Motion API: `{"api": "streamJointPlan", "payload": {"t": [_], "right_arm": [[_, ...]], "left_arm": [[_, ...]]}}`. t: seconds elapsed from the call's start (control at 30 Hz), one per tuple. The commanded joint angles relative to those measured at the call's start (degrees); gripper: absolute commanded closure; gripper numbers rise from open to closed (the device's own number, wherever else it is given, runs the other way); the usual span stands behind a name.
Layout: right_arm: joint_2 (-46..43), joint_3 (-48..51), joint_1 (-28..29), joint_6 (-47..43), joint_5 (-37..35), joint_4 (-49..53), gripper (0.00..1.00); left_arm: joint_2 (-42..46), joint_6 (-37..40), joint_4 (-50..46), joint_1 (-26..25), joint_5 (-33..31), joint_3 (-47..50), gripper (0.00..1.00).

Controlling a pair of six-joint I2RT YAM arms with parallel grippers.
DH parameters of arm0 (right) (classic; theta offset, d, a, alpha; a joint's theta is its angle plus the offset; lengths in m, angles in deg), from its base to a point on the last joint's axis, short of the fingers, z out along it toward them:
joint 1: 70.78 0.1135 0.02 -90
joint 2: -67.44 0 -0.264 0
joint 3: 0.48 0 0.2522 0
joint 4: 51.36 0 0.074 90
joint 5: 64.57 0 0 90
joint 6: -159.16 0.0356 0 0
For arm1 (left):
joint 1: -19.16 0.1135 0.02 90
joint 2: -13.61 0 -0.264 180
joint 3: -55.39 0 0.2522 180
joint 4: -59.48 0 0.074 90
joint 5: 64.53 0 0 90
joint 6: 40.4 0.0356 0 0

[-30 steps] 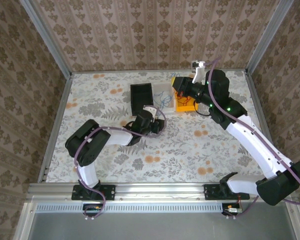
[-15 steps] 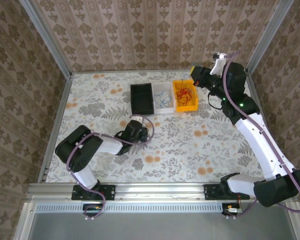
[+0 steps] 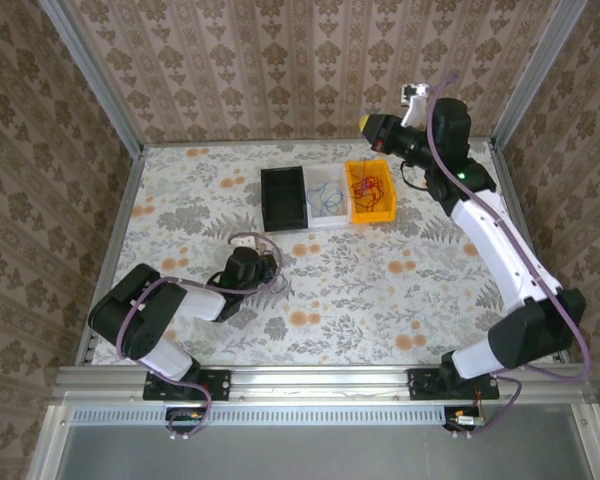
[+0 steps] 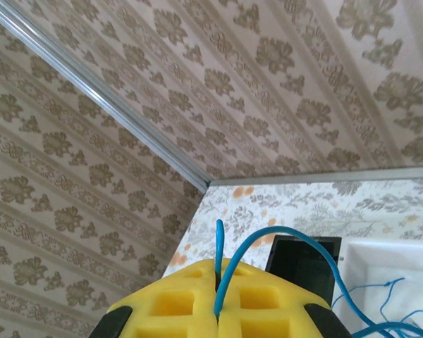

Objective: Untangle the cables

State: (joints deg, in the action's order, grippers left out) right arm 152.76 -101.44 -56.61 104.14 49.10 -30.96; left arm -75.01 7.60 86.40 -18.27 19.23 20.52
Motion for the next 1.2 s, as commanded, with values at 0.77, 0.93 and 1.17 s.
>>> {"api": "streamJointPlan", "payload": {"t": [0.77, 0.93, 1.17], "right_arm": [[27.5, -9.7, 4.8, -6.1, -0.1, 9.4, 1.0], [33.2, -13.8, 5.7, -6.4, -1.4, 13.0, 0.99], [38.8, -18.7, 6.1, -6.9, -3.5, 16.7, 0.97]], "left_arm": [[10.8, 0.2, -7.2, -1.6, -4.2, -2.7, 1.0], [9.9, 0.3, -7.3, -2.1, -4.1, -3.7, 1.0], [8.6, 0.6, -7.2, -3.0, -3.9, -4.6, 1.0]]}}
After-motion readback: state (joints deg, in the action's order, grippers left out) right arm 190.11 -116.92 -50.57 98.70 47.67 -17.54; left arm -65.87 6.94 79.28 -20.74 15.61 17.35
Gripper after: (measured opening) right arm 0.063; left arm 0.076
